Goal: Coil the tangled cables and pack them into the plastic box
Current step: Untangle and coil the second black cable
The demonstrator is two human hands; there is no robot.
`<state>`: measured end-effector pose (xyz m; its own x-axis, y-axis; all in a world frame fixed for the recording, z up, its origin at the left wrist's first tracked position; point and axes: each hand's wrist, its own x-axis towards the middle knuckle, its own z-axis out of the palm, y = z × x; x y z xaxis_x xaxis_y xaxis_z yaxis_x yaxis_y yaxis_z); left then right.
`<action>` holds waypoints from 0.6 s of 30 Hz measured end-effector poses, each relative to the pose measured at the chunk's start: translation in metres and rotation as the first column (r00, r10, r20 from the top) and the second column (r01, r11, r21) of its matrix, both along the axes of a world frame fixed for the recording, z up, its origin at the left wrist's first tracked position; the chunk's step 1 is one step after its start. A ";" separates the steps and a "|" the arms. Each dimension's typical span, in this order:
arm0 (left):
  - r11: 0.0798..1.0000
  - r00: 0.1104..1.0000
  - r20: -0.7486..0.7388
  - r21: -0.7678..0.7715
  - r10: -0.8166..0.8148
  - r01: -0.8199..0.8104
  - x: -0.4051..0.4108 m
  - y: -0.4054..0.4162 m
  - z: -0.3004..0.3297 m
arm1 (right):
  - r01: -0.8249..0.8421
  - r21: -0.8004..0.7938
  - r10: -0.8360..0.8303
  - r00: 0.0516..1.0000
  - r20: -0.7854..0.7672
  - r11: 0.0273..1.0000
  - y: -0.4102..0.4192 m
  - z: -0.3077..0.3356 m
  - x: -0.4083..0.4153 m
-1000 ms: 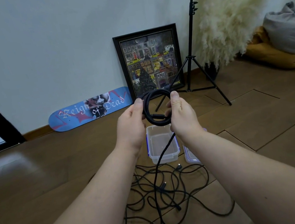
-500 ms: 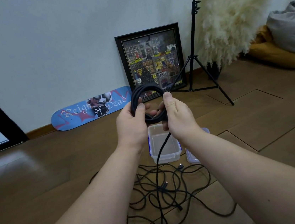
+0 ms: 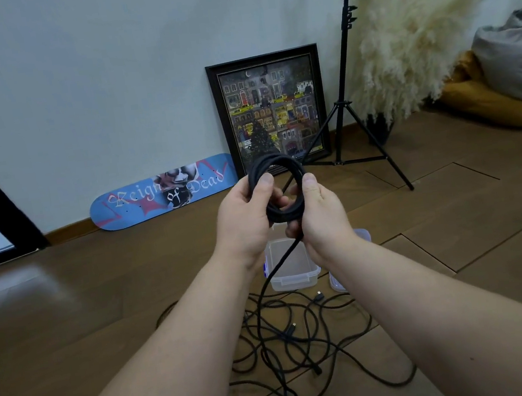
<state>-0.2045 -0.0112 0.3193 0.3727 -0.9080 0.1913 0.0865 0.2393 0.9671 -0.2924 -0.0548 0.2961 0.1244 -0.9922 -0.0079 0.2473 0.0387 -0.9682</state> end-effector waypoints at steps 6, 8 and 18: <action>0.990 0.996 -0.059 -0.122 0.060 -0.067 0.003 -0.001 0.007 | -0.147 0.091 0.147 0.989 0.009 0.985 0.011 0.007 0.006; 0.991 0.999 -0.037 -0.133 0.001 -0.006 0.005 0.001 0.007 | -0.158 0.118 0.161 0.987 -0.019 0.980 0.011 0.006 0.004; 0.962 0.918 -0.327 -0.076 0.225 -0.262 0.026 -0.005 0.015 | -0.363 0.018 0.344 0.865 -0.366 0.932 -0.001 -0.009 -0.023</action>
